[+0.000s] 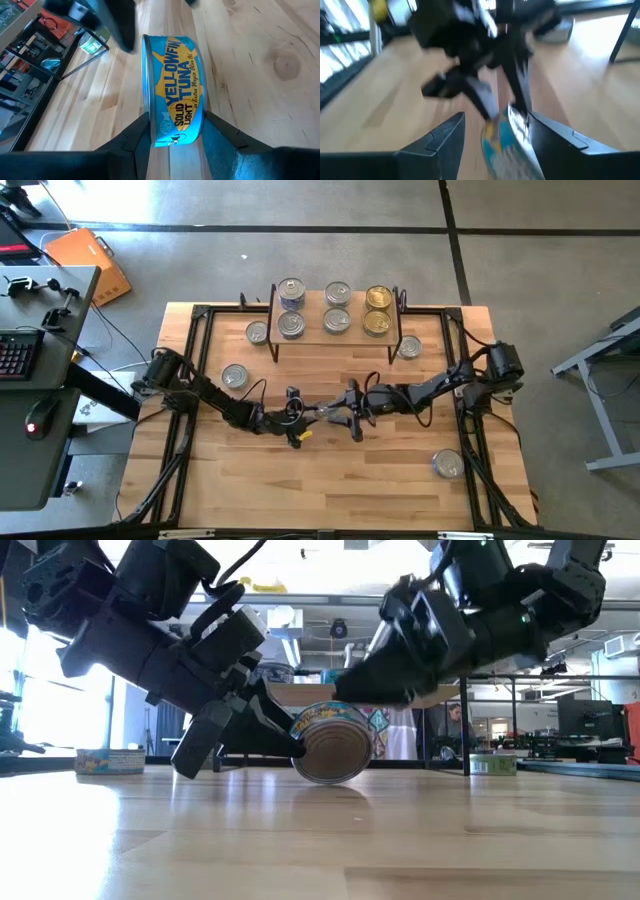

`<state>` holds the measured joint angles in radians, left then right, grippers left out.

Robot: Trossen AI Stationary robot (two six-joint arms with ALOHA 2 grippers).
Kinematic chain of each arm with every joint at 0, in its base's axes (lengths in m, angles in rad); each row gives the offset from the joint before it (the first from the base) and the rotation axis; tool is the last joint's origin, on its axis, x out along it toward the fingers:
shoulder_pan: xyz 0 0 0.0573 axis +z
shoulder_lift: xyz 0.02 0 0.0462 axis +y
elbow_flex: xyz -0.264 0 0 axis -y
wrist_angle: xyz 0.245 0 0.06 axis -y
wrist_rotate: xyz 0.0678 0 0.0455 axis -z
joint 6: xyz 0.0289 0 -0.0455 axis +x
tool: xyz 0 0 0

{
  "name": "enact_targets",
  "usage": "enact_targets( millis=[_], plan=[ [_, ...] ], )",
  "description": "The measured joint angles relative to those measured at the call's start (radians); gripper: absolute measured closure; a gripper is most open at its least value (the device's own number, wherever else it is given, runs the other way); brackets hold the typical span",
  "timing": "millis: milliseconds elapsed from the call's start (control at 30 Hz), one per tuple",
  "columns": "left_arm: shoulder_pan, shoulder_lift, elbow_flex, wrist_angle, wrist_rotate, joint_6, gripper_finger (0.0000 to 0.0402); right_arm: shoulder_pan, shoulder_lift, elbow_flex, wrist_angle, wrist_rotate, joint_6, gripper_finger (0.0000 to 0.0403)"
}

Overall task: Stack canned seafood by type on shelf
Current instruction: Stack the yellow-blue tuna can on top of the other yellow-blue tuna can on the shelf

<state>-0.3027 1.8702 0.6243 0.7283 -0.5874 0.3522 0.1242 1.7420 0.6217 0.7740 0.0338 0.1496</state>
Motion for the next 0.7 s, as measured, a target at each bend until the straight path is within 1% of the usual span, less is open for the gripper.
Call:
enact_targets(
  millis=[100, 167, 300, 400, 500, 633, 700],
  plan=[
    [0.0, 0.0, 0.0, 0.0, 0.006, 0.011, 0.0271, 0.0, 0.023, 0.0, 0.004, 0.001, 0.0, 0.0197],
    [0.0, 0.0, 0.0, 0.001, 0.007, 0.021, 0.0271, 0.0, 0.036, 0.0, 0.007, 0.02, -0.005, 0.0203],
    [0.0, 0.0, 0.0, 0.002, 0.009, 0.027, 0.027, -0.001, 0.051, 0.0, 0.004, 0.018, -0.058, 0.0232],
    [0.0, 0.0, 0.0, 0.001, 0.011, 0.028, 0.027, 0.0, 0.051, 0.0, 0.007, 0.015, -0.081, 0.0269],
    [0.0, 0.0, 0.0, 0.002, 0.023, 0.027, 0.0268, 0.0, 0.05, 0.001, 0.007, 0.009, -0.108, 0.0318],
    [0.0, 0.001, -0.001, 0.005, 0.052, 0.028, 0.0252, 0.002, 0.047, 0.006, -0.036, -0.01, -0.157, 0.0382],
    [0.0, 0.001, 0.0, 0.006, 0.061, -0.01, 0.0237, 0.005, 0.047, 0.006, -0.057, -0.022, -0.167, 0.0393]
  ],
)
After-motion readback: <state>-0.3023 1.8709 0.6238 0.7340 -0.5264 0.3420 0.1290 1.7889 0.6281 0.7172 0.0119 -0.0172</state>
